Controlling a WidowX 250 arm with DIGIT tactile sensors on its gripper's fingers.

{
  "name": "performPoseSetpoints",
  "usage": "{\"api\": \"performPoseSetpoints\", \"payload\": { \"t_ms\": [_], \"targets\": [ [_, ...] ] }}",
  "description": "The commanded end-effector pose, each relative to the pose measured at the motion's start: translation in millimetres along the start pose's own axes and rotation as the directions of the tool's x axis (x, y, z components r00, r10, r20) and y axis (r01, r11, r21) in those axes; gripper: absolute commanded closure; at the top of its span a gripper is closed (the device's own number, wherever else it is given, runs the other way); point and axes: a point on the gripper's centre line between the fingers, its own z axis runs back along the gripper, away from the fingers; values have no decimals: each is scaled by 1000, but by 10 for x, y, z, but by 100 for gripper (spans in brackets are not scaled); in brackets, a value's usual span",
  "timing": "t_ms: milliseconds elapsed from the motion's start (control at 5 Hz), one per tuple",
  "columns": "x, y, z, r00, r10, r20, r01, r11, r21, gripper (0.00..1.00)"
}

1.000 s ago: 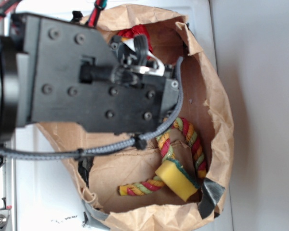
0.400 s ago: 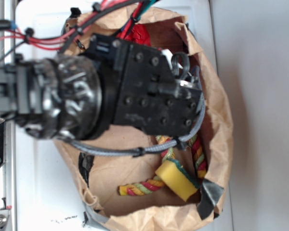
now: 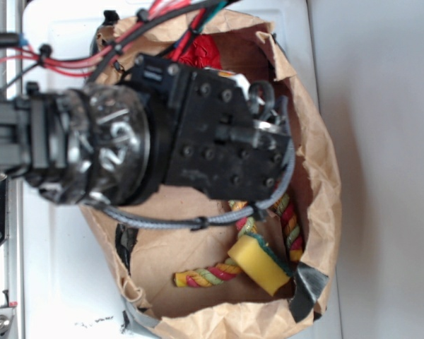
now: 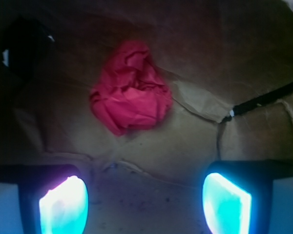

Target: Grab the red paper.

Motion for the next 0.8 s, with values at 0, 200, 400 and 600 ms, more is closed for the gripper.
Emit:
{"api": "performPoseSetpoints", "payload": {
  "t_ms": [0,200,400,600],
  "targets": [
    [215,107,80,992,118,32,-117,993,-25,0],
    [294,115,38,988,153,34,-152,988,-11,0],
    [370,121,25,983,177,50,-177,984,0,0],
    [432,125,-8,980,191,61,-192,981,15,0]
  ]
}}
